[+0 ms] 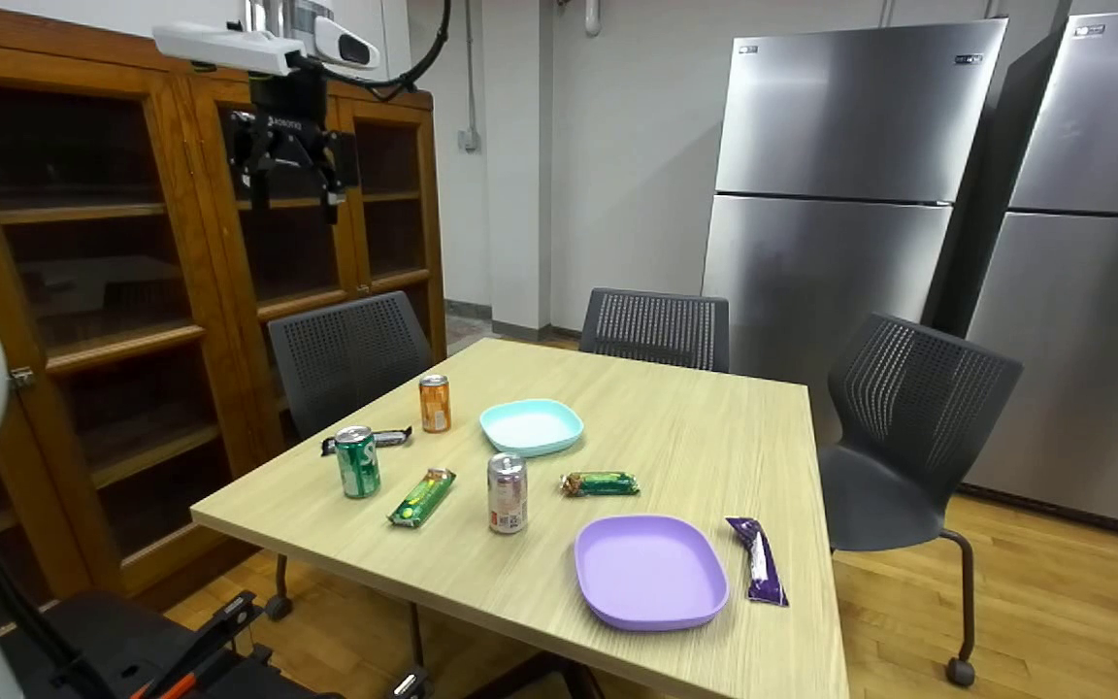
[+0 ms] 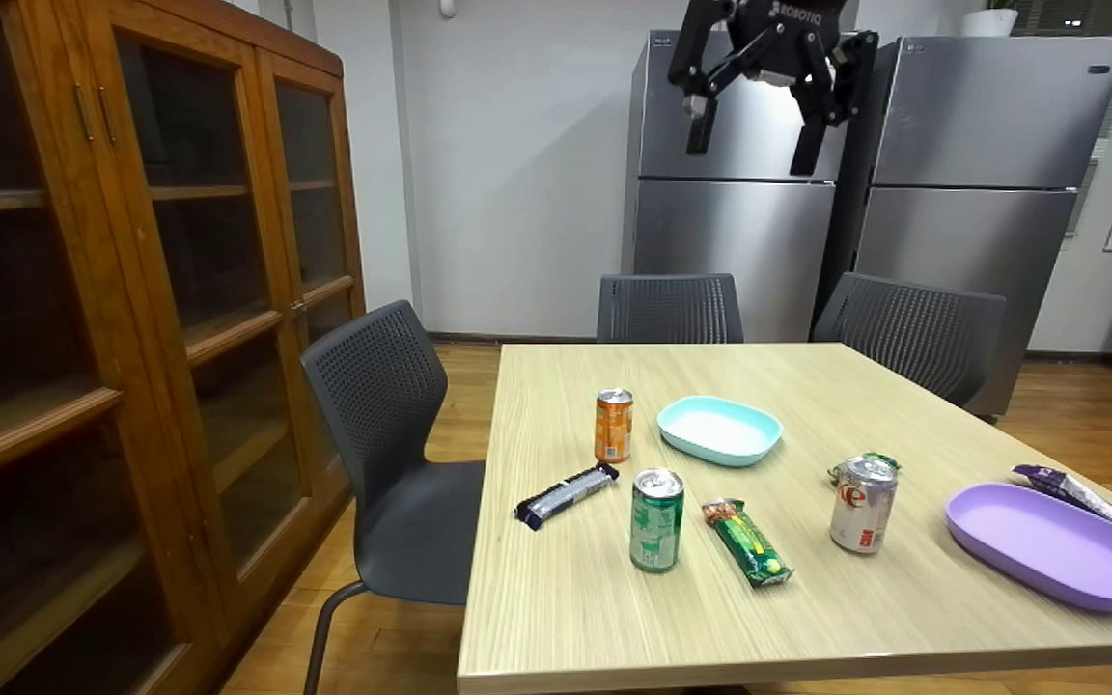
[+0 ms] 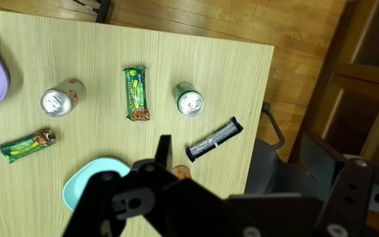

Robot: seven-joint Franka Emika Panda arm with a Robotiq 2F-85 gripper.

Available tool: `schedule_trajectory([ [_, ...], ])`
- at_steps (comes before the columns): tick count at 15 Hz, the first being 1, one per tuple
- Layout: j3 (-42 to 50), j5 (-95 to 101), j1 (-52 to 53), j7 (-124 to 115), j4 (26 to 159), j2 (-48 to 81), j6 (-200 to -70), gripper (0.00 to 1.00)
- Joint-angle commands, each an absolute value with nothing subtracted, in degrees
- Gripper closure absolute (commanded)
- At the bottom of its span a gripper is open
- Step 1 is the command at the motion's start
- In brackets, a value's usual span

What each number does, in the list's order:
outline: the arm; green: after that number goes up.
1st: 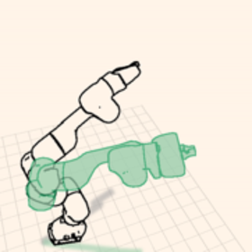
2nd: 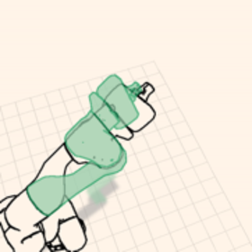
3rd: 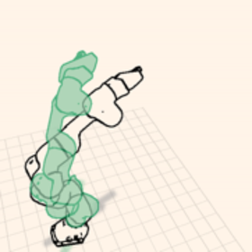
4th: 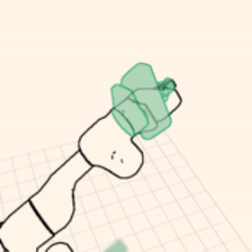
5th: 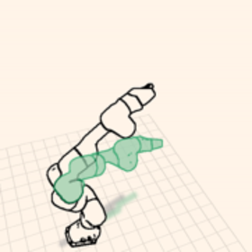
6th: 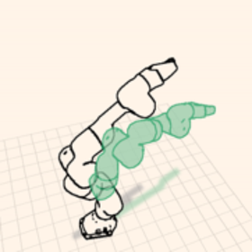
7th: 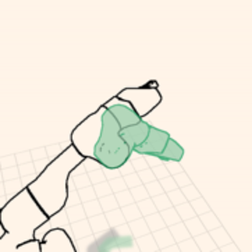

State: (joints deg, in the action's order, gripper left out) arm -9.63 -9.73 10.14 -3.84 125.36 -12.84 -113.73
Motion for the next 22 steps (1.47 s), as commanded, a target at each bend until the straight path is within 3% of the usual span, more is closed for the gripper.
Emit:
schedule_trajectory([
  [1,-11.5,-5.2,10.0,-7.1,122.5,-7.4,-115.6,0.00],
  [22,-10.9,-2.5,11.6,-9.1,119.4,11.7,-125.8,0.00],
])
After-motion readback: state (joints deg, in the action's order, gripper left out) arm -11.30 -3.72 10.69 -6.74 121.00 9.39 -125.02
